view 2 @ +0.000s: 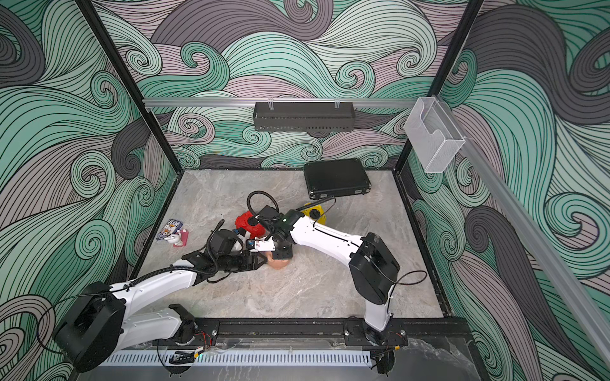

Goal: Close piggy banks
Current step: Screw the knob on the piggy bank.

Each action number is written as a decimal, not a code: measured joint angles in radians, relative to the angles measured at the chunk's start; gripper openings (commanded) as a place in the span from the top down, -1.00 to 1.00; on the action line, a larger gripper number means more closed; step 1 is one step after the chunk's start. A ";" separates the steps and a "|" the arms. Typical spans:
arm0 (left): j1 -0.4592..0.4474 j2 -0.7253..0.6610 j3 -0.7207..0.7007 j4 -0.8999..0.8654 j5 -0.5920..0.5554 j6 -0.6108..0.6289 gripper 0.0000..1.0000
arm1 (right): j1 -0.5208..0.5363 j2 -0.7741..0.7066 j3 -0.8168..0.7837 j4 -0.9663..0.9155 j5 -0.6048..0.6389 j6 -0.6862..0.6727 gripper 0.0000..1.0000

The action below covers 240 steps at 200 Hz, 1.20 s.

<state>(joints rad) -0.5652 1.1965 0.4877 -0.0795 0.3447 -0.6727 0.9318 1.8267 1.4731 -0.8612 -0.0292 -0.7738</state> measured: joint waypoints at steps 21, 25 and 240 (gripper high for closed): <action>0.000 -0.003 -0.002 0.008 0.003 0.000 -0.63 | -0.005 -0.001 0.000 -0.004 -0.006 0.000 1.00; 0.000 -0.006 -0.003 0.010 0.004 0.001 -0.65 | -0.006 -0.001 0.000 -0.004 -0.009 0.000 1.00; 0.000 -0.066 -0.020 0.015 0.007 0.016 -0.69 | -0.040 -0.057 0.000 -0.030 -0.100 -0.063 1.00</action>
<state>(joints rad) -0.5648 1.1309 0.4675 -0.0643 0.3519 -0.6563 0.8917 1.7699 1.4731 -0.8909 -0.1287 -0.8368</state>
